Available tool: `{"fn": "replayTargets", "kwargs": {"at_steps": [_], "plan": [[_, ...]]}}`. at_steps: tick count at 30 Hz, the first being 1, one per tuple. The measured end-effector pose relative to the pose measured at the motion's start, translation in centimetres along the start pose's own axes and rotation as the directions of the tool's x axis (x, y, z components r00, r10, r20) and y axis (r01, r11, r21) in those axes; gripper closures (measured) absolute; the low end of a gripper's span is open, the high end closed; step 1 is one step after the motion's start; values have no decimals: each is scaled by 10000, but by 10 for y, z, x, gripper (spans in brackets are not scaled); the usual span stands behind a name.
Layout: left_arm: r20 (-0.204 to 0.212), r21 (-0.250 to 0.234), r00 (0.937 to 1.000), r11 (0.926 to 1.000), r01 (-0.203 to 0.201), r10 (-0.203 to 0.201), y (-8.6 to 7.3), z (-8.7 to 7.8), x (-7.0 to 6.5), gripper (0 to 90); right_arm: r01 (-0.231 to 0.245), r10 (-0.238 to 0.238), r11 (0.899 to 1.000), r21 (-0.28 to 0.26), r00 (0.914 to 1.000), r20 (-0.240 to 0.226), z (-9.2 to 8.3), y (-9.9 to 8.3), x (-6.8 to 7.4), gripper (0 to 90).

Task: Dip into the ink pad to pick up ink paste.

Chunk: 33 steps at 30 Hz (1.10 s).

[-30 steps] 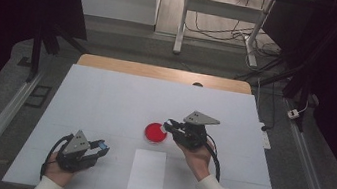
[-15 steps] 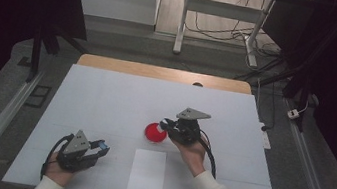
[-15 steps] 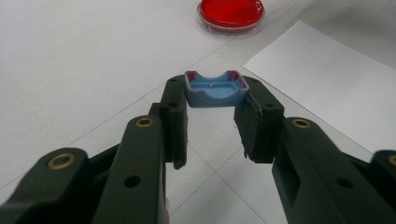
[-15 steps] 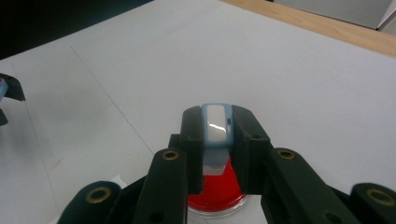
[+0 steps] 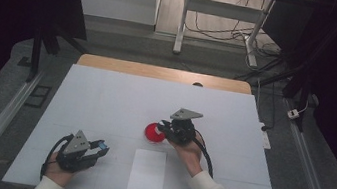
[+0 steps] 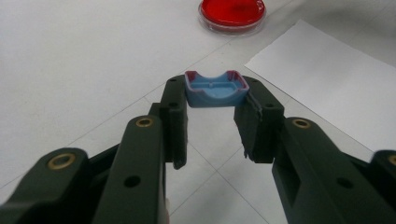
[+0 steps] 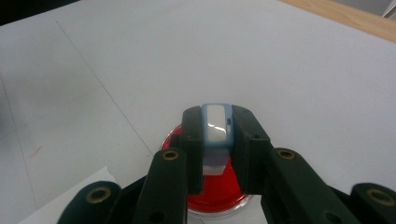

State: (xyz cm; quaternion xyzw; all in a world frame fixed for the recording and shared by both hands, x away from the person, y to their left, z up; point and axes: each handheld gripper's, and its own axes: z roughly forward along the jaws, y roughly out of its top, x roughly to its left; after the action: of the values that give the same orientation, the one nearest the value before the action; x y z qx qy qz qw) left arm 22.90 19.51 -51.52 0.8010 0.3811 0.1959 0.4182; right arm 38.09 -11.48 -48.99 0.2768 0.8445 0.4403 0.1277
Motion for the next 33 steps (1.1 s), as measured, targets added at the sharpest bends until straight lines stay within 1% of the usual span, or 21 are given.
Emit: {"fn": "replayTargets", "kwargs": {"at_steps": [6,16,24,33], "plan": [[-13,-5,10000,10000,10,-10,0,0,0,647,158,-158,9998,141,9999,24,3,-1,2,750],[-25,29,10000,10000,15,-15,0,1,1,648,170,-171,9997,193,9998,34,5,-2,2,750],[-22,38,10000,10000,38,-37,-1,1,1,647,336,-340,9987,373,9994,96,9,-3,3,750],[-22,51,10000,10000,21,-21,-1,1,1,647,412,-417,9984,397,9990,126,10,-3,4,750]]}}
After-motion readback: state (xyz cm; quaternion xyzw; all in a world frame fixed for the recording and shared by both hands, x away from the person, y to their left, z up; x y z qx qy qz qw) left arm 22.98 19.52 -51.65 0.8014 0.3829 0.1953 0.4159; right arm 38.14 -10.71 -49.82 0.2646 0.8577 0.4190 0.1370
